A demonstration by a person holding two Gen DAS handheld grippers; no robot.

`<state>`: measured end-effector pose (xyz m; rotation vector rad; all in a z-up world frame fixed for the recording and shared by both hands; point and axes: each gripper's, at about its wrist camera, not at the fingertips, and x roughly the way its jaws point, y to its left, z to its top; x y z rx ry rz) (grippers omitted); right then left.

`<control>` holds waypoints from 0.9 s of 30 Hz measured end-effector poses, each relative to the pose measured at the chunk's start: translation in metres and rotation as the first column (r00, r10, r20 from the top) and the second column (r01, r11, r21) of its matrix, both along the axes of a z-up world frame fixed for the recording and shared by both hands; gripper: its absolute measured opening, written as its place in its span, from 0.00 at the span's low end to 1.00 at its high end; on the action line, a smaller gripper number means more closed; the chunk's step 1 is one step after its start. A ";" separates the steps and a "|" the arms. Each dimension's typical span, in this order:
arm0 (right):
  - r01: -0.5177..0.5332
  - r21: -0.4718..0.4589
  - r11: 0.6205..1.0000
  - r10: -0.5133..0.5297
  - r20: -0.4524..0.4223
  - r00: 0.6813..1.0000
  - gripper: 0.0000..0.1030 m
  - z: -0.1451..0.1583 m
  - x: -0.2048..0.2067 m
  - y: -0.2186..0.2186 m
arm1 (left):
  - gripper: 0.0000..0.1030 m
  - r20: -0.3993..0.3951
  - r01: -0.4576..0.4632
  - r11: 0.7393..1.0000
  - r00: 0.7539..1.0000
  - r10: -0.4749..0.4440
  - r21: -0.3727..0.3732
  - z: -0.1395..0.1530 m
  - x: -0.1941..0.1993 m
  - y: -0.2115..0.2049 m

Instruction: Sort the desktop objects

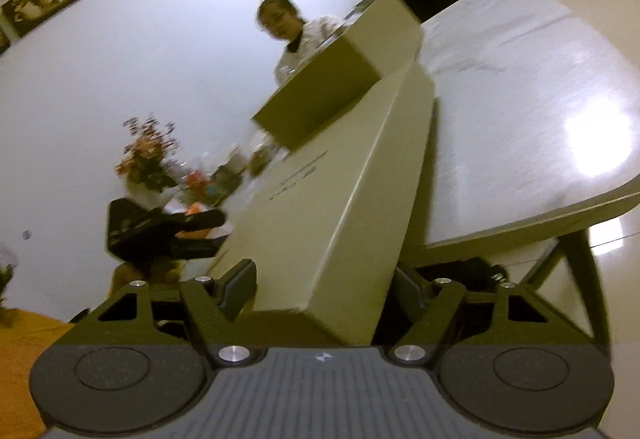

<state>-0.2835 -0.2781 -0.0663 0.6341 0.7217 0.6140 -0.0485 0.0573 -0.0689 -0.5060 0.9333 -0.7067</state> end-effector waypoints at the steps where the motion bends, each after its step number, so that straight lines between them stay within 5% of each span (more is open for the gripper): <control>1: -0.009 -0.010 1.000 0.008 -0.005 1.000 0.73 -0.001 0.000 0.002 | 0.80 -0.006 0.001 1.000 1.000 -0.001 0.001 -0.001 -0.001 0.001; 10: -0.040 -0.038 0.998 0.036 -0.097 0.995 0.77 -0.019 0.007 0.007 | 0.78 -0.076 0.060 0.998 0.995 -0.058 0.027 -0.009 -0.017 0.005; 17: 0.055 0.027 0.998 -0.053 -0.090 0.995 0.76 -0.025 0.006 -0.020 | 0.72 -0.158 0.075 0.997 0.984 -0.080 -0.035 -0.029 -0.019 0.015; 21: 0.081 0.090 0.993 -0.071 -0.102 0.992 0.69 -0.036 0.009 -0.028 | 0.60 -0.164 0.075 0.995 0.983 -0.086 -0.073 -0.030 -0.020 0.015; 27: 0.108 0.116 0.987 -0.097 -0.095 0.991 0.60 -0.040 0.007 -0.024 | 0.60 -0.172 0.074 0.989 0.980 -0.096 -0.130 -0.033 -0.021 0.014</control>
